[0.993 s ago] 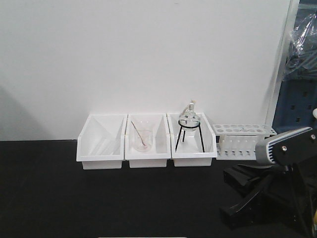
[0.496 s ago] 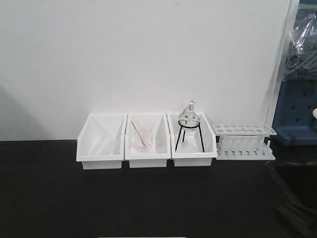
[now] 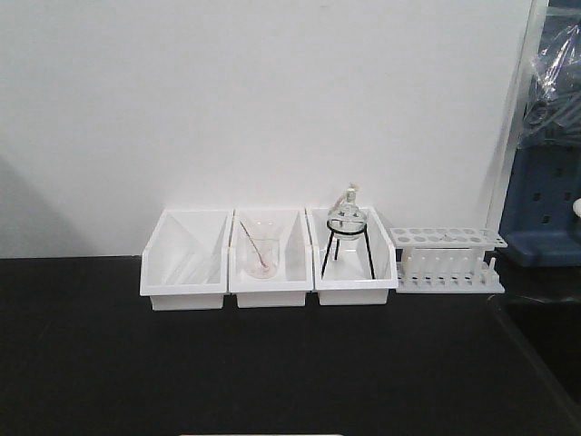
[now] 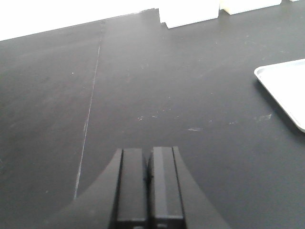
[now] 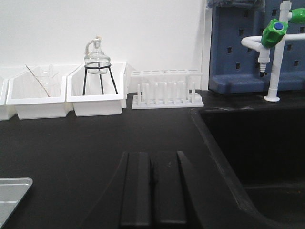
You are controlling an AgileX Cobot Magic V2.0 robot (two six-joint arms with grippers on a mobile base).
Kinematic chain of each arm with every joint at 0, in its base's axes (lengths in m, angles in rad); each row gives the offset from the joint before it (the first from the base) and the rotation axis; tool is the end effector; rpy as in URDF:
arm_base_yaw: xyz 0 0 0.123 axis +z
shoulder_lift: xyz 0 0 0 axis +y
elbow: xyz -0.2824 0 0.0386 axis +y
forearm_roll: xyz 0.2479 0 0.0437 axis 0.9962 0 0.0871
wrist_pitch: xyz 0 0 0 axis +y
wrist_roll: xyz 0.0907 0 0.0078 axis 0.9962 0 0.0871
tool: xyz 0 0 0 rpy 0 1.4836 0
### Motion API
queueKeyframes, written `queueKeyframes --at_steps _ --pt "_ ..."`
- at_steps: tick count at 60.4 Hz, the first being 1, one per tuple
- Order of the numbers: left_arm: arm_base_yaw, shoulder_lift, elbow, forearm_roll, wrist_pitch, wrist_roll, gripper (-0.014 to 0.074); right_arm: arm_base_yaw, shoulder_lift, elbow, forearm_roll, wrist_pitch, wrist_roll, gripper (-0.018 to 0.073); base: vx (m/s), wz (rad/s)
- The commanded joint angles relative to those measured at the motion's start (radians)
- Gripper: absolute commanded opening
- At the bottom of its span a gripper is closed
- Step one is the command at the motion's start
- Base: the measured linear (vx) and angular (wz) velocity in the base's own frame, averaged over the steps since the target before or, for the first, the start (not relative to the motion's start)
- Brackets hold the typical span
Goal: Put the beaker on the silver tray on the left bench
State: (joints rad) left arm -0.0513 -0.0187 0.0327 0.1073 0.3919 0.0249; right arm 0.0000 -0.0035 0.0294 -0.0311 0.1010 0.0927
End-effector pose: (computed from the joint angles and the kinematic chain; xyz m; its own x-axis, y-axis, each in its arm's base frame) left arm 0.0519 0.0011 0.1681 -0.3071 0.1396 -0.9414 0.0508 0.9902 0.1303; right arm 0.0574 -0.0003 0.1941 -0.0394 0.0617 -0.9973 0.0056 0.9981 0.0615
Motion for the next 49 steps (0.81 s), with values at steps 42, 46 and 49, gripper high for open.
queueKeyframes --at_steps 42,46,49 --pt "-0.007 -0.007 0.020 0.000 -0.082 -0.002 0.0001 -0.006 -0.019 0.007 -0.067 -0.059 -0.005 -0.0011 0.00 0.00" --pt "-0.007 -0.007 0.020 0.000 -0.082 -0.002 0.0001 -0.006 -0.019 0.007 -0.067 -0.059 -0.005 -0.0011 0.00 0.00" --pt "-0.007 -0.007 0.020 0.000 -0.082 -0.002 0.0001 -0.006 -0.019 0.007 -0.067 -0.059 -0.005 -0.0011 0.00 0.00"
